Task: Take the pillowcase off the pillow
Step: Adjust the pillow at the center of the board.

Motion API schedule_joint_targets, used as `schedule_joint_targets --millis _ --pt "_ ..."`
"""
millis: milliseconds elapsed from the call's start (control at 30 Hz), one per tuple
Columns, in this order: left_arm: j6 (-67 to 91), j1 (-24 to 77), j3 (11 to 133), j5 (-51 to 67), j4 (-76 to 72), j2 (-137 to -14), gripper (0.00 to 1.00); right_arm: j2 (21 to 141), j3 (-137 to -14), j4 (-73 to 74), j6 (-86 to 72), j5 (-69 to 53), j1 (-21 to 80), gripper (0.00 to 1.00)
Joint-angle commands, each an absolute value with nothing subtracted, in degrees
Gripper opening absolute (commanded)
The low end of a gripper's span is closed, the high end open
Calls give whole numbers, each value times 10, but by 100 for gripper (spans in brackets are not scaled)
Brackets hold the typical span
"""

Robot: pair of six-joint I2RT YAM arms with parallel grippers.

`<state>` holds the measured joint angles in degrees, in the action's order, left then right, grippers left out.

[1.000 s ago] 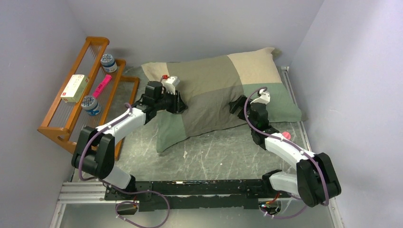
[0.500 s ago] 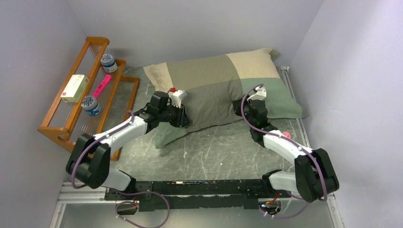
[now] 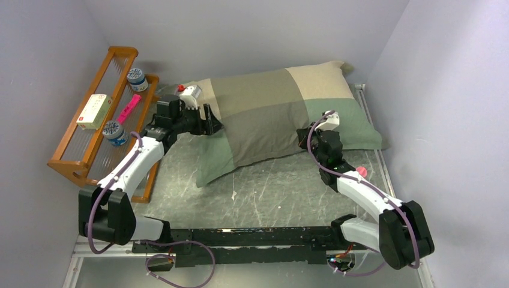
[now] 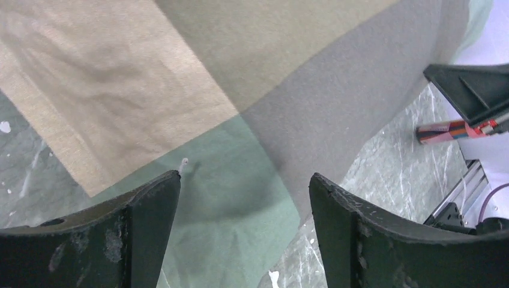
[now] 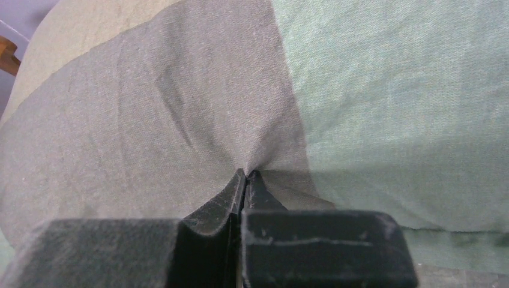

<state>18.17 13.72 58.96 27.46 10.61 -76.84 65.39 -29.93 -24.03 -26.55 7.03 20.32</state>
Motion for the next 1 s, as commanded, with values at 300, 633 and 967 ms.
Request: schedule_joint_targets --millis 300,633,967 --pt "277 89 637 304 36 -858 96 600 -258 -267 -251 34 205 0" --pt "394 106 628 428 -130 -957 90 600 -252 -271 -239 24 205 0" --pt "457 163 600 451 -243 -990 59 597 -258 -260 -229 23 205 0"
